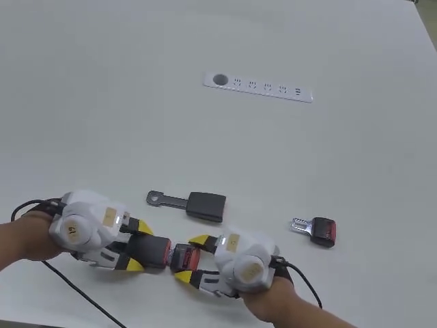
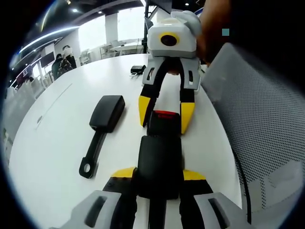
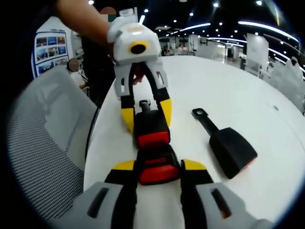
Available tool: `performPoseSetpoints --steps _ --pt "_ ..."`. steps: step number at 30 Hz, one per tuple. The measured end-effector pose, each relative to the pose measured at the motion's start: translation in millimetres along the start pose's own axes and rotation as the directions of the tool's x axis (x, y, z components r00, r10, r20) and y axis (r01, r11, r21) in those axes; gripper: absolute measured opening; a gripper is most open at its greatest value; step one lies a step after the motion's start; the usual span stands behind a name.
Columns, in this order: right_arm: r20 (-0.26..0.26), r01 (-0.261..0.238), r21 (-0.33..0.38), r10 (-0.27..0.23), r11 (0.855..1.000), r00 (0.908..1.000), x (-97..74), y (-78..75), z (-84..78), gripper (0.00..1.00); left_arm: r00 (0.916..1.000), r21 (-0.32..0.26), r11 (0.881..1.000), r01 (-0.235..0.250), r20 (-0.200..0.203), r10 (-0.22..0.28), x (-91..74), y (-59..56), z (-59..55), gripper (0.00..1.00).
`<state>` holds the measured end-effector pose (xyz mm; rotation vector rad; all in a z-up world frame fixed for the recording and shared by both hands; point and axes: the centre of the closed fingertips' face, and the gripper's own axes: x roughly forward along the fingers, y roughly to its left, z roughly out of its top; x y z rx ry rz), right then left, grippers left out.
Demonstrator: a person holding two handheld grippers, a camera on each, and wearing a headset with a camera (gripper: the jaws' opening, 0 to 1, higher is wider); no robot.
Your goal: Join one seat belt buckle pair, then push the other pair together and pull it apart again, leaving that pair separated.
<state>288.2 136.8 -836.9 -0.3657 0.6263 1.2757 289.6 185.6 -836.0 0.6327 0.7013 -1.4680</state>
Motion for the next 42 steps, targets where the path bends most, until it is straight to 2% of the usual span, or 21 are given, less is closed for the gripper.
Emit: performPoseSetpoints --steps 14,23,25,28,31,34,35,36,38,39,40,42 --pt "0.013 0.007 0.01 -0.007 1.0 0.9999 -1.1 1.2 -1.5 0.34 0.9998 -0.022 1.0 -0.001 0.017 0.001 -0.6 0.5 3.5 0.35" --pt "0.024 0.009 0.028 -0.01 1.0 0.9997 -1.1 1.9 -2.3 0.34 0.9999 -0.02 1.0 -0.004 0.015 0.005 -0.1 0.9 4.9 0.35" --pt "0.022 0.007 0.022 -0.008 1.0 0.9997 -0.9 1.8 -2.4 0.35 1.0 -0.036 0.999 -0.003 0.008 0.003 0.4 1.2 5.4 0.35" --pt "0.017 -0.001 0.036 0.0 0.999 0.9998 -0.8 1.5 -2.2 0.35 0.9996 -0.01 1.0 0.008 -0.028 -0.008 0.9 2.2 3.9 0.35" --pt "0.007 -0.012 0.028 0.012 1.0 0.9999 -1.5 1.6 -0.8 0.36 0.9993 0.0 1.0 0.008 -0.036 -0.008 2.1 1.6 1.9 0.36" --pt "-0.005 0.024 0.008 -0.024 1.0 0.9997 -5.4 -2.0 -1.2 0.38 0.998 -0.001 1.0 0.003 -0.063 -0.003 4.4 2.3 1.8 0.36" --pt "-0.002 0.065 0.034 -0.065 0.997 0.9979 -8.2 -7.2 -0.7 0.39 0.9968 -0.005 1.0 0.0 -0.079 0.0 4.9 2.4 1.4 0.36" --pt "0.062 0.076 0.076 -0.081 0.994 0.9948 -11.9 -8.8 9.5 0.44 0.9939 -0.016 1.0 -0.013 -0.11 0.011 4.8 3.3 0.5 0.36" --pt "0.108 0.078 0.12 -0.091 0.99 0.99 -18.2 -10.0 16.8 0.6 0.9898 -0.005 0.999 -0.04 -0.137 0.039 5.3 3.8 1.1 0.36" --pt "0.111 0.08 0.111 -0.092 0.991 0.9895 -21.9 -10.7 17.4 0.66 0.9846 0.022 0.998 -0.059 -0.164 0.062 3.3 4.6 -0.2 0.37" --pt "0.102 0.087 0.1 -0.098 0.991 0.99 -27.5 -11.3 16.0 0.67 0.9879 0.044 0.998 -0.054 -0.144 0.059 3.0 1.5 4.5 0.39" --pt "0.097 0.094 0.094 -0.103 0.991 0.9899 -36.7 -11.9 13.7 0.68 0.9941 -0.009 0.998 -0.064 -0.089 0.063 0.2 -3.9 18.4 0.49"
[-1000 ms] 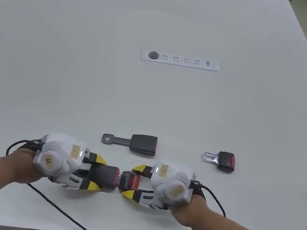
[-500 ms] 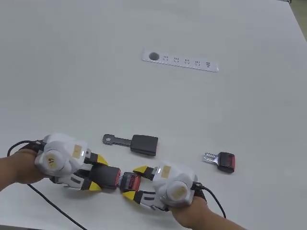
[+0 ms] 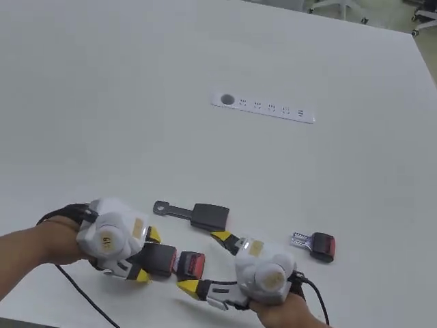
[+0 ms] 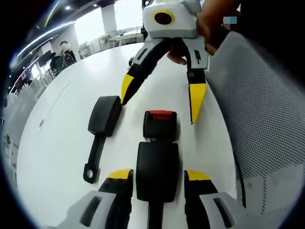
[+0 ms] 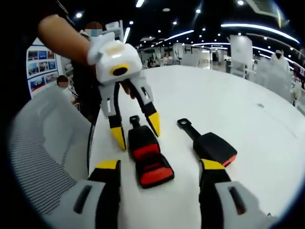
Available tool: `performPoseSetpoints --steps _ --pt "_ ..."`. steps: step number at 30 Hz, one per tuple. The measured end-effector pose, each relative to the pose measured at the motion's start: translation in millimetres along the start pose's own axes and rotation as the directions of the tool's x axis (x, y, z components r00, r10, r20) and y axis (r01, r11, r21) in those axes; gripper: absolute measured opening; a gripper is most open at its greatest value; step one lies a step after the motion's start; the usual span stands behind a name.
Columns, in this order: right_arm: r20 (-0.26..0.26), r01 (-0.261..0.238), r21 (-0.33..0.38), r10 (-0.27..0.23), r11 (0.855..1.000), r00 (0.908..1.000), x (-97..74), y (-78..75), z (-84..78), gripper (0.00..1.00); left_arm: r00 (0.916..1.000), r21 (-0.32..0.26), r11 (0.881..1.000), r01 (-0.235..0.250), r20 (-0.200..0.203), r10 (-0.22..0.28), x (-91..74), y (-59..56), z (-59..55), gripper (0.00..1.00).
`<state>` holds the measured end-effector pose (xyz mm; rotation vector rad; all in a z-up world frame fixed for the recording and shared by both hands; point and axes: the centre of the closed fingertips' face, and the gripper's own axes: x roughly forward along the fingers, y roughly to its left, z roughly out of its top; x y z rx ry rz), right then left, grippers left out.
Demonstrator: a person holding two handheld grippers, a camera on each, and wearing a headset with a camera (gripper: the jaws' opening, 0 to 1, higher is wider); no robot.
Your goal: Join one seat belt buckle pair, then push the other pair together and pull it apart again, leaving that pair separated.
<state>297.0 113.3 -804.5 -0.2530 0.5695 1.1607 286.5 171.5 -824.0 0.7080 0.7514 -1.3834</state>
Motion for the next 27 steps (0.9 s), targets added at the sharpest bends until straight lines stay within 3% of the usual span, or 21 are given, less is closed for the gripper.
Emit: performPoseSetpoints --steps 2,4,8,14,19,27 --pt "0.01 0.007 -0.011 -0.007 1.0 0.9999 -11.0 -0.5 -0.9 0.7 0.9985 -0.022 0.999 -0.044 0.032 0.045 -6.1 5.7 8.5 0.59" --pt "0.011 0.014 -0.018 -0.013 1.0 0.9998 -22.6 -0.6 -3.1 0.71 0.9949 -0.036 0.995 -0.088 0.047 0.09 -13.1 11.8 15.0 0.63" --pt "0.023 0.025 -0.025 -0.024 0.999 0.9994 -43.8 -3.8 -8.1 0.75 0.9877 -0.058 0.99 -0.128 0.084 0.132 -22.7 17.2 30.8 0.67" --pt "0.012 0.076 -0.025 -0.076 0.997 0.9971 -80.4 -29.2 -19.5 0.8 0.9817 -0.056 0.987 -0.152 0.107 0.158 -29.5 24.3 55.2 0.73" --pt "0.025 0.132 -0.017 -0.132 0.991 0.991 -108.2 -53.5 -23.2 0.82 0.9814 -0.033 0.987 -0.155 0.11 0.157 -26.8 33.3 71.3 0.74" --pt "-0.006 0.167 0.01 -0.167 0.986 0.986 -146.5 -90.2 -36.6 0.84 0.9764 -0.004 0.986 -0.164 0.142 0.163 -22.3 62.9 101.8 0.77"
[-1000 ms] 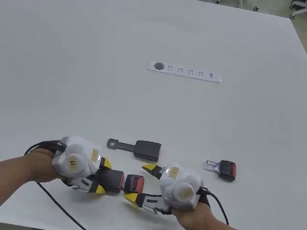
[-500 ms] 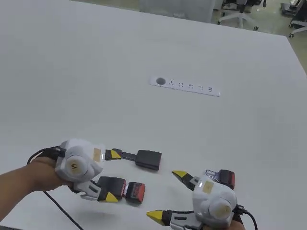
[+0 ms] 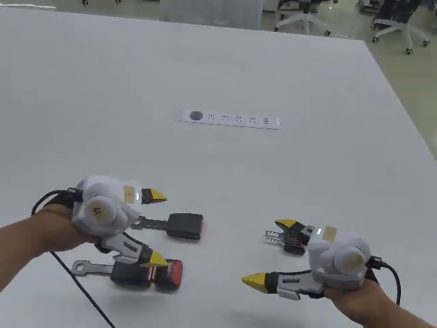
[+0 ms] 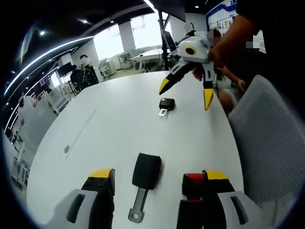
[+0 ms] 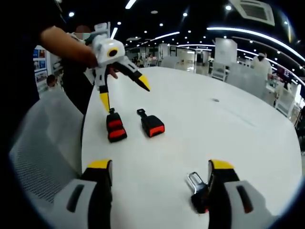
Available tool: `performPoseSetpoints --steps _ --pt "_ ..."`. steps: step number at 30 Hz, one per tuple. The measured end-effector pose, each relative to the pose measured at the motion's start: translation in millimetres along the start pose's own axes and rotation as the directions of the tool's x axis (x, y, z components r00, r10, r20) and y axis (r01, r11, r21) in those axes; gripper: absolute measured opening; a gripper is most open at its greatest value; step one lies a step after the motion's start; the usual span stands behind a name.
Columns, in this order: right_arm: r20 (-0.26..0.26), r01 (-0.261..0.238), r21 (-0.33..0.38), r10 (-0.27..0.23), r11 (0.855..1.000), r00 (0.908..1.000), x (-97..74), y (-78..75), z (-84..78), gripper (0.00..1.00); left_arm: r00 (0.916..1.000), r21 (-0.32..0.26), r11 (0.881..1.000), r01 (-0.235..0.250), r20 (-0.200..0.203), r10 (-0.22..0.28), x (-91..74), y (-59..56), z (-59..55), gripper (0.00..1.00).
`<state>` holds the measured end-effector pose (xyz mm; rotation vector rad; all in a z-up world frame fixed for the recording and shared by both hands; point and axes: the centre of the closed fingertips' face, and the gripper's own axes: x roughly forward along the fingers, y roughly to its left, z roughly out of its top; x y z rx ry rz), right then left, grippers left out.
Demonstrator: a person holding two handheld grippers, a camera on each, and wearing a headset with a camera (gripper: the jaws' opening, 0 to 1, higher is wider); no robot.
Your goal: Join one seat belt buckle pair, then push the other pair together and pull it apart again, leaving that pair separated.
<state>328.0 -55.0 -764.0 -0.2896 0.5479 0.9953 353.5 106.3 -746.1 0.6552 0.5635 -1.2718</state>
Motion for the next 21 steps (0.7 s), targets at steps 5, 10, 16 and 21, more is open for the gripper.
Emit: performPoseSetpoints --steps 5,10,16,21 --pt "-0.025 0.033 0.005 -0.033 0.999 0.9991 -14.1 -28.2 -12.9 0.85 0.9999 0.004 1.0 0.01 0.005 -0.01 13.2 9.5 9.1 0.81" --pt "-0.075 0.026 0.032 -0.023 0.999 0.9969 -17.9 -44.8 -33.5 0.87 0.9994 -0.014 0.999 0.033 -0.006 -0.033 28.2 18.6 3.4 0.81" --pt "-0.123 -0.003 0.044 0.008 0.999 0.9924 -11.5 -55.7 -54.7 0.85 0.9988 -0.036 0.998 0.048 -0.008 -0.048 44.5 24.5 -6.9 0.83" --pt "-0.148 -0.03 0.048 0.037 0.998 0.9883 -1.3 -62.1 -66.8 0.84 0.9971 -0.078 0.995 0.064 -0.035 -0.067 57.6 23.5 -25.2 0.83"
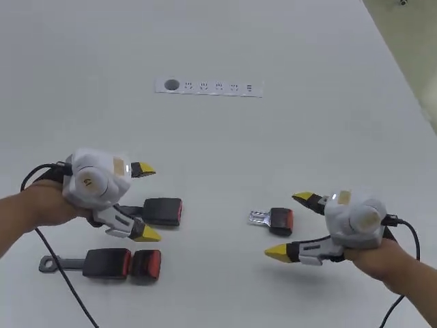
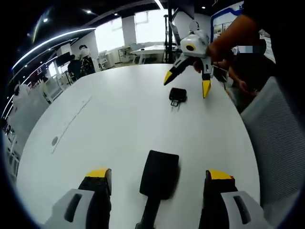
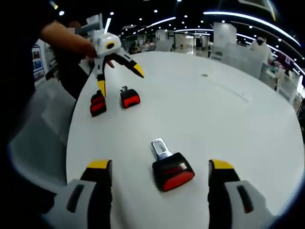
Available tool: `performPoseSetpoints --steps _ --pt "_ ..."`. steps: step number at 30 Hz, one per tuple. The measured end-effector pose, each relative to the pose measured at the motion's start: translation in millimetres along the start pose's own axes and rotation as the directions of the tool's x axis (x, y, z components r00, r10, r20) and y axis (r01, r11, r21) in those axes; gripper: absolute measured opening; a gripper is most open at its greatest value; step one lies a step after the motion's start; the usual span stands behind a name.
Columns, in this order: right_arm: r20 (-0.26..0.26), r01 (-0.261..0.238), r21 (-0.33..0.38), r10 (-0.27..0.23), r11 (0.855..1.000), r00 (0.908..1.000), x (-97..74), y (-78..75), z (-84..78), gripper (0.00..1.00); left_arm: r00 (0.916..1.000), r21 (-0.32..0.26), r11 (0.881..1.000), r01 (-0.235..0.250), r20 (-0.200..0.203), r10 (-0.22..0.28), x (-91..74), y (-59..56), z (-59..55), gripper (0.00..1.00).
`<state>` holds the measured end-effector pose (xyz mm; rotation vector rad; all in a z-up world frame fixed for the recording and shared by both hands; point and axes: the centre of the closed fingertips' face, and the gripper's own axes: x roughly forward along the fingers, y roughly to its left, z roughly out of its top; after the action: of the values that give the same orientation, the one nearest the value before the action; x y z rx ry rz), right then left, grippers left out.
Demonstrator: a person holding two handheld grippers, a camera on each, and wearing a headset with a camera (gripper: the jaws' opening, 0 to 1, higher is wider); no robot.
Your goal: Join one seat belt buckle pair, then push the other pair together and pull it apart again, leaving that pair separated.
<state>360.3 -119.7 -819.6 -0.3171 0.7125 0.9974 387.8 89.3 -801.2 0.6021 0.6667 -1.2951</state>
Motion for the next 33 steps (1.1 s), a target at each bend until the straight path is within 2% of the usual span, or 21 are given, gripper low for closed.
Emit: performPoseSetpoints --steps 4,9,13,14,15,17,20,21,22,23,24,25,26,30,33 --pt "-0.003 -0.028 -0.004 0.028 1.0 0.9996 6.2 -4.3 -2.6 0.83 0.9999 -0.035 0.999 0.009 -0.011 -0.009 9.4 -0.9 -9.7 0.82" --pt "-0.044 -0.061 -0.031 0.06 0.998 0.9972 11.2 -9.2 -12.7 0.77 0.9985 -0.049 0.998 0.03 -0.045 -0.032 21.9 -5.8 -23.0 0.78" --pt "-0.08 -0.091 -0.076 0.085 0.993 0.9932 9.9 -9.0 -18.8 0.67 0.9978 -0.052 0.998 0.036 -0.054 -0.039 26.3 -6.3 -28.7 0.75" --pt "-0.083 -0.092 -0.075 0.086 0.993 0.9928 9.7 -9.7 -19.8 0.66 0.9988 -0.033 0.999 0.03 -0.038 -0.032 26.4 -4.2 -25.8 0.73" --pt "-0.088 -0.095 -0.071 0.088 0.993 0.9922 9.8 -10.8 -21.3 0.64 0.9989 -0.048 0.998 0.03 -0.034 -0.032 25.7 -2.5 -26.2 0.72" --pt "-0.076 -0.092 -0.078 0.086 0.993 0.9934 11.1 -15.0 -19.3 0.6 0.9989 -0.042 0.999 0.034 -0.03 -0.035 25.3 0.1 -26.3 0.69" --pt "-0.08 -0.101 -0.089 0.094 0.991 0.9923 10.5 -13.6 -19.4 0.54 0.9988 -0.041 0.999 0.036 -0.031 -0.038 25.1 3.2 -25.5 0.63" --pt "-0.08 -0.106 -0.091 0.099 0.99 0.9919 10.8 -13.4 -19.2 0.53 0.9985 -0.03 0.999 0.044 -0.033 -0.045 24.5 2.0 -24.7 0.59" --pt "-0.078 -0.109 -0.095 0.102 0.989 0.9917 11.2 -13.1 -18.6 0.51 0.997 0.007 0.998 0.066 -0.041 -0.066 24.1 -1.8 -23.4 0.54" --pt "-0.079 -0.109 -0.092 0.102 0.99 0.9916 11.6 -13.5 -18.4 0.49 0.9952 0.019 0.996 0.083 -0.054 -0.082 23.7 -5.0 -24.6 0.46" --pt "-0.079 -0.111 -0.094 0.104 0.989 0.9914 11.9 -13.6 -18.1 0.45 0.9984 0.065 0.997 0.049 -0.032 -0.047 25.5 1.7 -18.6 0.44" --pt "-0.085 -0.104 -0.114 0.095 0.988 0.9919 12.4 -15.7 -18.3 0.43 0.9961 0.042 0.996 0.076 -0.048 -0.074 25.2 -4.0 -21.6 0.43" --pt "-0.092 -0.103 -0.122 0.092 0.987 0.9915 12.5 -16.4 -19.0 0.41 0.9962 0.04 0.996 0.076 -0.046 -0.074 25.7 -3.1 -22.1 0.43" --pt "-0.093 -0.109 -0.137 0.097 0.985 0.9909 12.3 -16.2 -19.1 0.38 0.9946 0.06 0.994 0.096 -0.046 -0.093 26.6 -4.0 -22.8 0.43" --pt "-0.082 -0.114 -0.131 0.103 0.985 0.9913 10.7 -14.5 -18.9 0.38 0.9918 0.073 0.99 0.117 -0.06 -0.113 27.0 -6.9 -24.4 0.38"
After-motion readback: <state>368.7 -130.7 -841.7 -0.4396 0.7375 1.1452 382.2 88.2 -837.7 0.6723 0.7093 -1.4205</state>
